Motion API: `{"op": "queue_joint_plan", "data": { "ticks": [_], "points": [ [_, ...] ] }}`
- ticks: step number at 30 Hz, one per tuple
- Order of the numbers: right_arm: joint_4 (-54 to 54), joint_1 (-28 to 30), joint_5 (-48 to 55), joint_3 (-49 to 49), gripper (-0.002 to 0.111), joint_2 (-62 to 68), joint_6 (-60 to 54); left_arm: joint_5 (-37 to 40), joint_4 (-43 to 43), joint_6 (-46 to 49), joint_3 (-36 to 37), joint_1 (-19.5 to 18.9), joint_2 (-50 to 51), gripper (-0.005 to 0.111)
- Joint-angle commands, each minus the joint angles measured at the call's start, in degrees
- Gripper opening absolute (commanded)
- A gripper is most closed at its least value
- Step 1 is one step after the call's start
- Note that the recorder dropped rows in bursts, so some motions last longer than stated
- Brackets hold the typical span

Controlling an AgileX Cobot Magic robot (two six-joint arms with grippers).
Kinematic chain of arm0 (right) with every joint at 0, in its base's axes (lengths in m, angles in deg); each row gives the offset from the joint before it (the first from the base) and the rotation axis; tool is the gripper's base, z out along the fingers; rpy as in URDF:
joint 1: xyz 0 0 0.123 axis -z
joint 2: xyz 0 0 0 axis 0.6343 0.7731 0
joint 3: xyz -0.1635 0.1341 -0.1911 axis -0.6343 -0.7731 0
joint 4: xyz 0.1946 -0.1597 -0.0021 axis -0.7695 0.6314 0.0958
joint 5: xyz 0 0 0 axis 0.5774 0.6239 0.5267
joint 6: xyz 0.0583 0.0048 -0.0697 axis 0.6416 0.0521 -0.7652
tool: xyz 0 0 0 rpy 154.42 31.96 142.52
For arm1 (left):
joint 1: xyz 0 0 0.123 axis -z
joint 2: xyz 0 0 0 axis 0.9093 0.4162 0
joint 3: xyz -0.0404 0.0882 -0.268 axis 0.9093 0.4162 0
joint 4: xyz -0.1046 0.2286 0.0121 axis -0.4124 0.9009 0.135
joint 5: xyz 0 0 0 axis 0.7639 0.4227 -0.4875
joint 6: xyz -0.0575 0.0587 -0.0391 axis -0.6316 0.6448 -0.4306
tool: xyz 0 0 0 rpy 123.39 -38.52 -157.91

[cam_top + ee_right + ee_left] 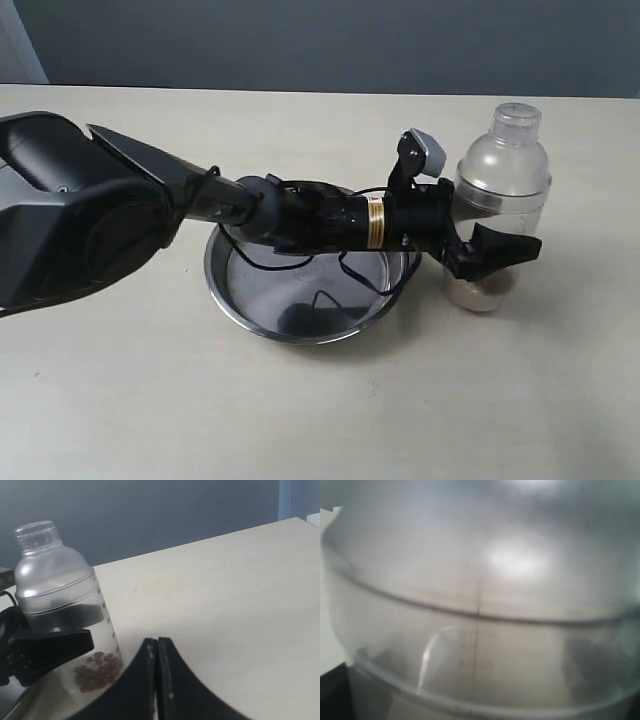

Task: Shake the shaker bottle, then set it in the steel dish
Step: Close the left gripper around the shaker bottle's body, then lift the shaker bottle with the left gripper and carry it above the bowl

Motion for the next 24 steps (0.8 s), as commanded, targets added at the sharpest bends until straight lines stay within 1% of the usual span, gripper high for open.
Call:
{"op": "queue_joint_plan", "data": {
  "ticks": [1, 3, 7, 11, 15, 18, 20, 22, 24],
  "points": [
    [0.27, -0.23, -0.54, -0.12, -0.001, -0.28, -0.22, 2.11, 4.59, -0.74, -0.08, 0.14, -0.51, 0.000],
    [0.27, -0.23, -0.54, -0.12, -0.001, -0.28, -0.22, 6.27, 8.20, -1.14, -0.08, 0.14, -2.35, 0.000],
    [0.27, -0.23, -0.54, -0.12, -0.001, -0.28, -0.22, 10.70, 10.15, -3.05, -0.08, -0.46, -7.65, 0.000],
    [0.27, -0.23, -0.54, -0.12, -0.001, -0.28, -0.22, 16.02, 10.44, -3.59, -0.08, -2.48, -12.86, 0.000],
    [0.27, -0.23, -0.54, -0.12, -0.001, -0.28, -0.22, 16.44, 12.31, -6.93, -0.08, -4.57, -16.72, 0.000],
    [0.27, -0.23, -0.54, -0.12, -0.001, -0.28, -0.22, 17.95, 15.04, -7.42, -0.08, -5.62, -20.08, 0.000],
    [0.27, -0.23, -0.54, -0.12, -0.001, -0.28, -0.22, 20.51, 15.92, -7.58, -0.08, -6.35, -22.56, 0.000],
    [0.27, -0.23, -0.54, -0.12, -0.001, -0.28, -0.22, 24.97, 18.23, -8.26, -0.08, -7.90, -26.49, 0.000],
    [0.27, -0.23, -0.54, -0.12, -0.001, -0.28, -0.22, 27.53, 18.38, -8.92, 2.60, -9.68, -30.06, 0.000]
  ]
}}
